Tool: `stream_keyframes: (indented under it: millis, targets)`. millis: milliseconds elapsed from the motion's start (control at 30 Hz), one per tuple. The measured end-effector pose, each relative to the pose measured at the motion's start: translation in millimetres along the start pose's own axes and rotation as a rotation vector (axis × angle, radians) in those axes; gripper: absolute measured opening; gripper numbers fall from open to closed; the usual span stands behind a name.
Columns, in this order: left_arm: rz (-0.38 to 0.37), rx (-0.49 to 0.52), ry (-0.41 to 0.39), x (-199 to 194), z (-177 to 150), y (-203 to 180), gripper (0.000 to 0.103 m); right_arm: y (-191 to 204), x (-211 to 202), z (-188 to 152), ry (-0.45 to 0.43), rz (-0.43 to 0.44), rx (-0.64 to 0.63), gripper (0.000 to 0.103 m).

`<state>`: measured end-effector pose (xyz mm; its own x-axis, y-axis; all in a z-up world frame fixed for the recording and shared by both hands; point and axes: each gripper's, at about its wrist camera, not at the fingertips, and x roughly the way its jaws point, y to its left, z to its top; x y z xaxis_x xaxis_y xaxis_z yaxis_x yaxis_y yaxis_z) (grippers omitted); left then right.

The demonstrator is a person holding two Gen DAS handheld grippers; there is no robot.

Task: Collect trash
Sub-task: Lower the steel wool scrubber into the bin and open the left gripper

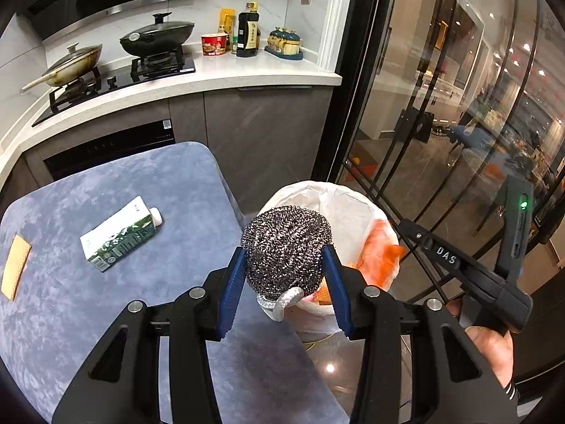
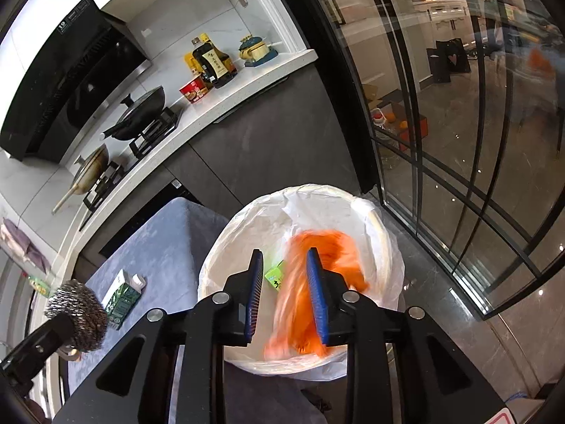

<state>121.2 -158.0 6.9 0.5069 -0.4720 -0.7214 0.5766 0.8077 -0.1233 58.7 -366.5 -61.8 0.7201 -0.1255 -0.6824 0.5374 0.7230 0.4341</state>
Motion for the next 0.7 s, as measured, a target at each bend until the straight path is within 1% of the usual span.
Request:
stream_keyframes:
  millis: [100, 267, 367, 567, 633, 700]
  targets:
    - [-0.006, 0.016, 0.011, 7.3, 1.7, -10.0, 0.042, -3.3, -7.1, 2.5, -0.017, -0.002, 0.006, 0.03]
    - [-0.026, 0.039, 0.031, 22.3, 7.1, -26.2, 0.043, -6.4, -17.9, 6.5, -0.041, -0.008, 0.004, 0.031]
    - [-0.035, 0.057, 0.039, 32.1, 12.0, -38.1, 0.043, -11.2, -24.9, 8.7, -0.056, -0.009, 0.014, 0.035]
    - [-0.046, 0.09, 0.045, 49.5, 18.8, -57.5, 0.044, -19.8, -34.0, 11.3, -0.068, -0.013, 0.024, 0.035]
    - [-0.051, 0.098, 0.052, 56.5, 20.4, -63.7, 0.047, -21.0, -36.6, 11.3, -0.071, -0.015, 0.023, 0.035]
    - [-0.047, 0.101, 0.053, 62.2, 21.2, -67.5, 0.047, -20.4, -38.7, 10.9, -0.073, -0.018, 0.018, 0.037]
